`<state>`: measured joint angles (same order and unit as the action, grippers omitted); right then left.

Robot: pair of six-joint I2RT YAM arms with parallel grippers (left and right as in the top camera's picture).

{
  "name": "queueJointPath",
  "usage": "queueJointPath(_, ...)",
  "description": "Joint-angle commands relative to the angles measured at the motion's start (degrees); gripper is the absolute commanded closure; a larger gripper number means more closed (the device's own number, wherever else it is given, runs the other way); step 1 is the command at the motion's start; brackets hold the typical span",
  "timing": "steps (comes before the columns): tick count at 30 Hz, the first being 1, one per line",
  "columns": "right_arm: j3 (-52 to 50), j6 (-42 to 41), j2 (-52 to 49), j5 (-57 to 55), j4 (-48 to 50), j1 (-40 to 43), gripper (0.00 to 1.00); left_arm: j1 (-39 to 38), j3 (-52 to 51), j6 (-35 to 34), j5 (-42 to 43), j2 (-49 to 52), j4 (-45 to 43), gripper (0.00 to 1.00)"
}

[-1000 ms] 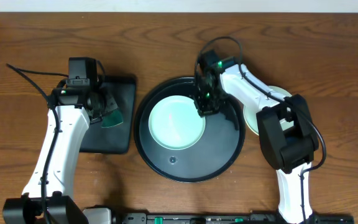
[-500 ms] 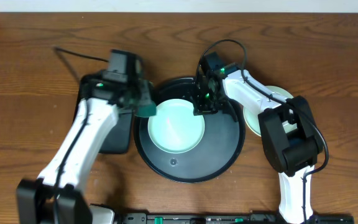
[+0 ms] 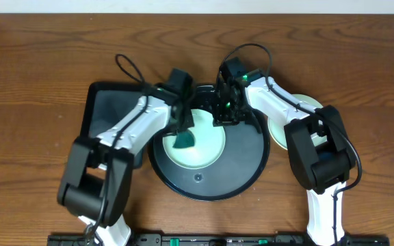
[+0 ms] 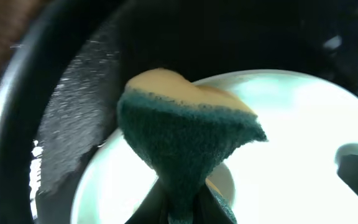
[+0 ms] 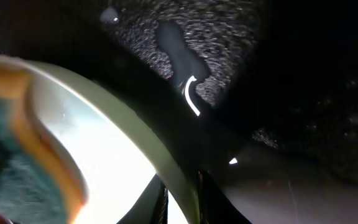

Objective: Clean dirty plates on tray and stack at the side
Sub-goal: 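Bring the sponge in the left gripper onto the last mint-green plate, then scrub the last mint-green plate with the sponge while the right gripper holds it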

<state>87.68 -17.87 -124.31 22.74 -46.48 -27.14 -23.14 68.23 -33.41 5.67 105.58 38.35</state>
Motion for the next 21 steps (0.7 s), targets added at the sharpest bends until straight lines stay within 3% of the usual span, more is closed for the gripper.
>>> queueJointPath(1, -1.79, -0.96, -1.70, -2.38, 0.26, -0.57, 0.85, -2.32, 1.38, -2.91, -0.28, 1.92, 1.42, 0.93)
queueJointPath(3, -1.79, -0.96, -1.70, -2.38, 0.26, -0.57, 0.85, -3.06, 1.40, -0.85, 2.93, 1.79, 2.12, 0.93)
queueJointPath(8, -1.81, -0.96, -1.70, -2.40, 0.33, -0.57, 0.85, -3.19, 1.40, 15.19, 23.19, 1.75, 2.14, 0.93)
queueJointPath(11, -1.81, -0.98, -1.70, -2.82, 0.28, -0.57, 0.85, -3.19, 1.40, 19.67, 28.98, 1.75, 2.51, 0.92)
queueJointPath(15, -1.81, -0.96, -1.70, -2.80, 0.22, -0.57, 0.85, -3.19, 1.40, 17.75, 23.32, 1.75, 1.86, 0.93)
queueJointPath(21, -1.81, -0.96, -1.70, -2.80, 0.24, -0.59, 0.85, -2.75, 1.40, 2.95, -1.77, 1.75, 1.88, 0.92)
